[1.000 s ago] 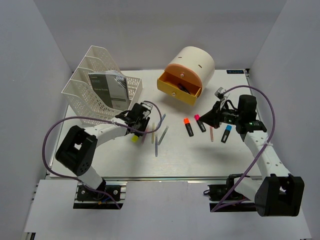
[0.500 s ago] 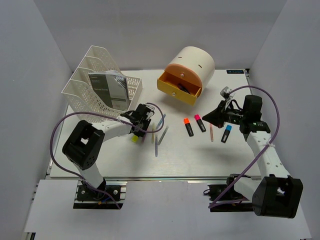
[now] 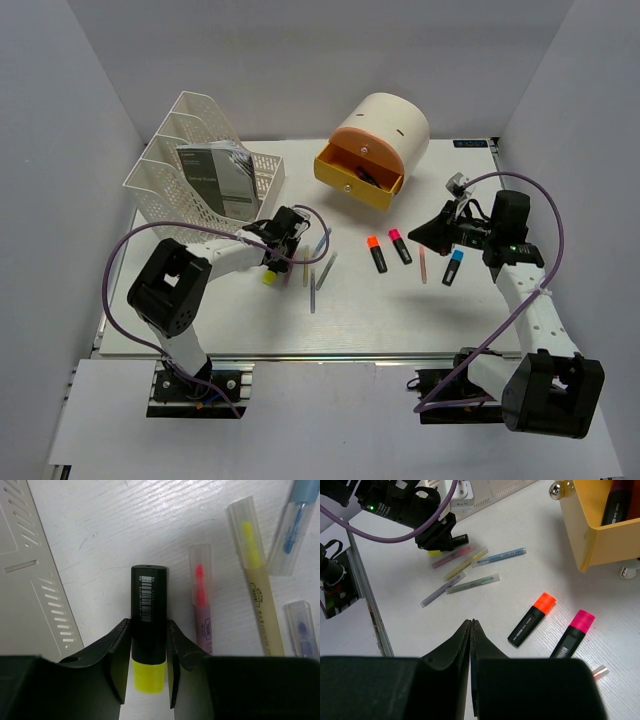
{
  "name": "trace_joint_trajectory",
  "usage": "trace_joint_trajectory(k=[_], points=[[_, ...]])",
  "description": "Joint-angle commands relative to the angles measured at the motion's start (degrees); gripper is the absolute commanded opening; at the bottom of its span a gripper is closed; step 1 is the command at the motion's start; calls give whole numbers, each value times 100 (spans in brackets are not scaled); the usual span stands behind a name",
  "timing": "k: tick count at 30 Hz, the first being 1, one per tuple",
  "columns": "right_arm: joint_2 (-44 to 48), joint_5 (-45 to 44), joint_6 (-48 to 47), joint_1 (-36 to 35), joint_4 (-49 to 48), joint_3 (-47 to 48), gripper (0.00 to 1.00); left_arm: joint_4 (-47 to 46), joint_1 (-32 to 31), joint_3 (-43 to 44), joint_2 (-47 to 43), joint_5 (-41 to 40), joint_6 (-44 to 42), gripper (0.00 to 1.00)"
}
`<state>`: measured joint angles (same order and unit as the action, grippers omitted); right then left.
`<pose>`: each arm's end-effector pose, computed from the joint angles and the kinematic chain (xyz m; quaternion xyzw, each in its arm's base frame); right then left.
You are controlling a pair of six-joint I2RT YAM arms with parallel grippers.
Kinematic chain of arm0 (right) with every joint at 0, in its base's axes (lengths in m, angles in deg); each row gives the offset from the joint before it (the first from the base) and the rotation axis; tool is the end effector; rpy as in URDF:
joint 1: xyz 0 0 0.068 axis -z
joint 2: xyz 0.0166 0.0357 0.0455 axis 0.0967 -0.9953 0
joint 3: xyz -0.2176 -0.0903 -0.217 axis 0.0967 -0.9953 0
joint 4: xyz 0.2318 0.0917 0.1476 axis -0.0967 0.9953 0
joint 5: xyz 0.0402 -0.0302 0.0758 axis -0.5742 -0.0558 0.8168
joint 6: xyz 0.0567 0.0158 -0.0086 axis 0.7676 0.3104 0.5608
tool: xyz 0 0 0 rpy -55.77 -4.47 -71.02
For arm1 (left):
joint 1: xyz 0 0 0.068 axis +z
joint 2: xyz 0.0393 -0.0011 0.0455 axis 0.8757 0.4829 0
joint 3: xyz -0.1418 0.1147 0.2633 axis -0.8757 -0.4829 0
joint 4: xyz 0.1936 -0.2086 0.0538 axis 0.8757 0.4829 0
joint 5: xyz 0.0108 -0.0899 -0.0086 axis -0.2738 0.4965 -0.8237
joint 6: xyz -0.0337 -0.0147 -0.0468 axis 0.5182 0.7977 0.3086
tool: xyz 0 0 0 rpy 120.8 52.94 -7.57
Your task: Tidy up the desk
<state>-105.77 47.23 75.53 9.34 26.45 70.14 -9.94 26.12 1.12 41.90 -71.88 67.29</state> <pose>0.2401 0.0222 0.3267 -0.3073 0.7181 0.3718 0.5016 0.3035 -0.1990 0.1770 0.2298 0.9416 0.0478 0.2416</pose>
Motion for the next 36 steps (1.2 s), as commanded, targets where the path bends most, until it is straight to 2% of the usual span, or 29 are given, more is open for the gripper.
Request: trace_joint_trajectory(k=[1, 5, 11, 15, 20, 27, 32, 36], points=[[146, 222, 9, 60, -9, 148, 6, 226, -24, 227, -375, -141, 52, 15], [146, 214, 35, 95, -17, 131, 8, 358, -24, 603, -806, 349, 122, 6], [173, 152, 88, 157, -70, 113, 8, 315, -24, 1009, -1457, 1141, 569, 3], [216, -32, 201, 209, -131, 113, 8, -263, -24, 1342, -1651, 1957, 1516, 0], [295, -252, 421, 297, -281, 60, 8, -1134, 81, 1895, -1397, 2539, 2888, 0], [383, -437, 641, 455, -430, -10, 8, -2883, 81, 2459, -527, 2269, 5434, 0], [436, -419, 721, 535, -510, -54, 8, -3728, 81, 2486, 34, 1339, 6563, 0], [471, -341, 747, 631, -518, -54, 8, -4386, 81, 2512, 475, 976, 7328, 0]])
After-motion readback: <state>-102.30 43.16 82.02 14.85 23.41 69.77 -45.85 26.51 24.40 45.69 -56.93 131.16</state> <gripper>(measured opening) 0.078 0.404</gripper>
